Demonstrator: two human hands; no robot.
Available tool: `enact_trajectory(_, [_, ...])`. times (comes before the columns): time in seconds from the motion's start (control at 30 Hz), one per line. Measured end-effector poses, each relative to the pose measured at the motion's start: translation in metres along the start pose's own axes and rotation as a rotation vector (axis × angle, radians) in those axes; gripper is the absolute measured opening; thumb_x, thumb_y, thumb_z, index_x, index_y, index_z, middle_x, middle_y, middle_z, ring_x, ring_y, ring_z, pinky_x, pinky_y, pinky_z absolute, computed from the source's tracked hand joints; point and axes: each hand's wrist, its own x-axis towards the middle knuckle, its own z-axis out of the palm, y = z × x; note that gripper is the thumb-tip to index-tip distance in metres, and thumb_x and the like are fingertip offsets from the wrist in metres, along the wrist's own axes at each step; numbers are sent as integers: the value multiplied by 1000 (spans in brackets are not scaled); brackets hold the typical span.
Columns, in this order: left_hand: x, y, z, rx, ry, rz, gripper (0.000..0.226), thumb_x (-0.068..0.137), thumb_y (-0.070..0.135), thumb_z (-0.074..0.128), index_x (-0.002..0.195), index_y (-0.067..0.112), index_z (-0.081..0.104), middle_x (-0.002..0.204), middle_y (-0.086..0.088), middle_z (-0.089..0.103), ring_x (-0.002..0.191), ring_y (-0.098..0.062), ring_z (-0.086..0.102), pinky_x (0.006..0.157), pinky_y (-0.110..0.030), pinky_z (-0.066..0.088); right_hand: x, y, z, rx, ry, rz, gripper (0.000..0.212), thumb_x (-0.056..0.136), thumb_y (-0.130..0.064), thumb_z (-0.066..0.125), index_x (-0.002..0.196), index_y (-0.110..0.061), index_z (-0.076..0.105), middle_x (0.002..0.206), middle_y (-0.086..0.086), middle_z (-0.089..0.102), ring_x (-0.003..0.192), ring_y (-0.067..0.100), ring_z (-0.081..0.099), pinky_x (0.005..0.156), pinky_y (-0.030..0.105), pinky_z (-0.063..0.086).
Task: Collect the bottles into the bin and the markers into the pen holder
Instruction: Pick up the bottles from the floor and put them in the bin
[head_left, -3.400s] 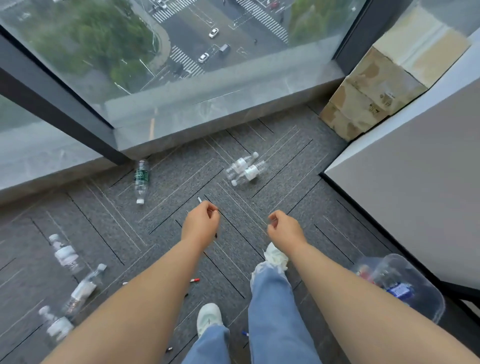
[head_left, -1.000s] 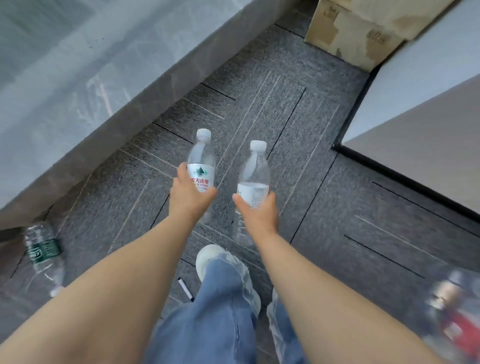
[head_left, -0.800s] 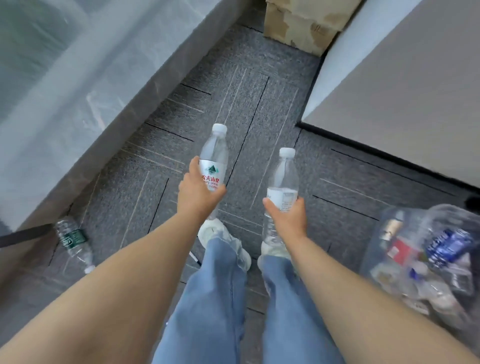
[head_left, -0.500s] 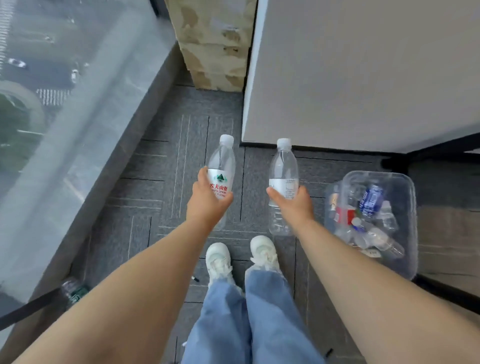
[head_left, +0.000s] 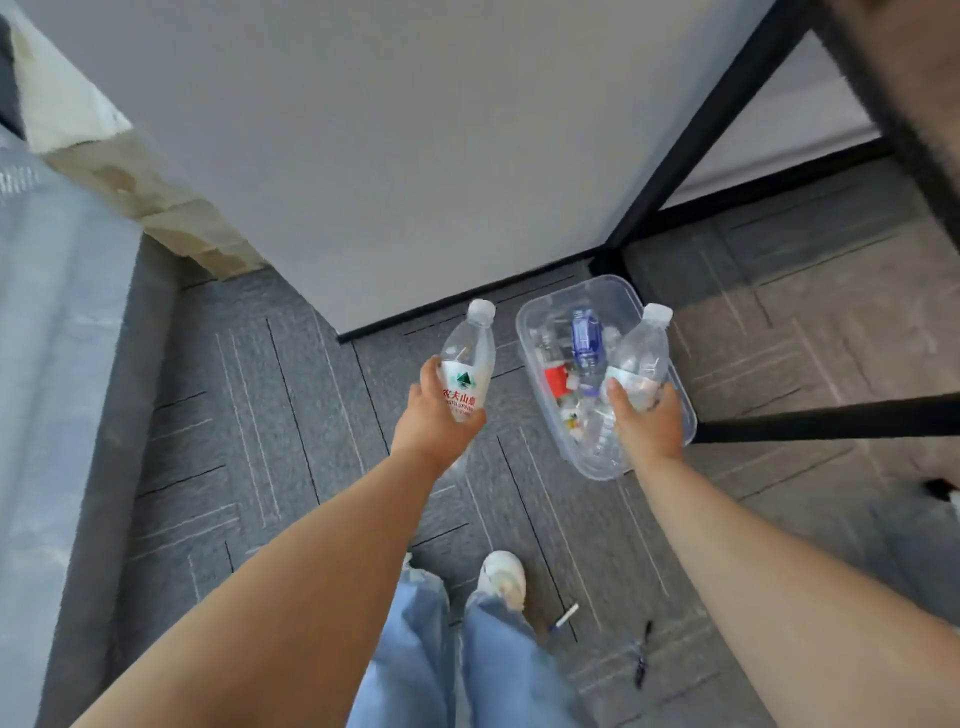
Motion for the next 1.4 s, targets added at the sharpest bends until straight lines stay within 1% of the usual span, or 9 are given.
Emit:
enact_trajectory(0.1, [-1, 36, 36, 11, -38, 59, 82, 81, 33, 65, 144, 28, 12, 136, -9, 44, 110, -28, 57, 90, -43, 51, 21, 13, -28, -26, 10, 1, 68, 88, -36, 59, 141, -2, 33, 142, 17, 45, 128, 32, 47, 105, 38, 39])
enact_trajectory(0.3, [-7, 76, 89, 57, -153, 43, 80, 82, 31, 66, 142, 28, 13, 132, -10, 43, 100, -27, 55, 73, -36, 50, 16, 66, -65, -144, -141, 73, 32, 91, -17, 55, 120, -3, 52, 119, 15, 63, 109, 31, 60, 91, 38, 47])
enact_trajectory(0.5, [-8, 105, 117, 137, -207, 63, 82, 82, 32, 65, 143, 27, 10, 135, -14, 40, 110, -32, 54, 88, -48, 52, 12, 94, -95, -91, -117, 176, 22, 92, -14, 52, 110, -5, 60, 114, 10, 64, 100, 24, 61, 80, 28, 45])
enact_trajectory(0.63, [10, 142, 132, 209, -229, 201, 96, 83, 49, 60, 148, 30, -8, 156, -8, 14, 143, -33, 20, 114, -53, 25, 23, 92, -106, -7, -74, 222, 22, 93, -14, 50, 112, -7, 59, 113, 11, 65, 100, 26, 63, 81, 30, 47])
enact_trajectory(0.73, [22, 157, 131, 210, -184, 385, 86, 91, 48, 48, 148, 30, -13, 160, 2, -3, 148, -21, -3, 120, -50, 7, 26, 87, -109, -4, -40, 236, 24, 94, -15, 48, 114, -7, 58, 113, 9, 64, 103, 26, 62, 81, 30, 47])
enact_trajectory(0.9, [35, 160, 114, 180, -206, 427, 66, 96, 33, 43, 149, 32, 4, 157, -3, 17, 143, -24, 24, 113, -49, 31, 23, 79, -96, 30, 22, 305, 22, 93, -14, 49, 111, -6, 60, 112, 12, 67, 101, 27, 63, 80, 30, 49])
enact_trajectory(1.03, [50, 168, 93, 414, -349, 414, 34, 94, 17, 45, 128, 14, 49, 121, -13, 62, 102, -31, 61, 82, -35, 50, 20, 61, -79, 109, 41, 371, 25, 94, -15, 48, 115, -7, 58, 118, 11, 63, 105, 27, 61, 75, 27, 44])
enact_trajectory(1.23, [54, 189, 87, 560, -469, 485, 14, 92, 13, 47, 95, 19, 59, 91, -11, 66, 80, -26, 59, 79, -39, 54, 9, 40, -71, 225, 104, 368, 25, 92, -13, 48, 114, -6, 58, 114, 12, 64, 102, 27, 60, 77, 30, 46])
enact_trajectory(1.4, [28, 206, 114, 653, -562, 595, 16, 92, 16, 48, 92, 16, 63, 96, -11, 69, 79, -26, 60, 68, -32, 49, -17, 59, -88, 296, 209, 434, 21, 93, -13, 46, 108, -9, 59, 104, 7, 64, 85, 19, 55, 64, 24, 41])
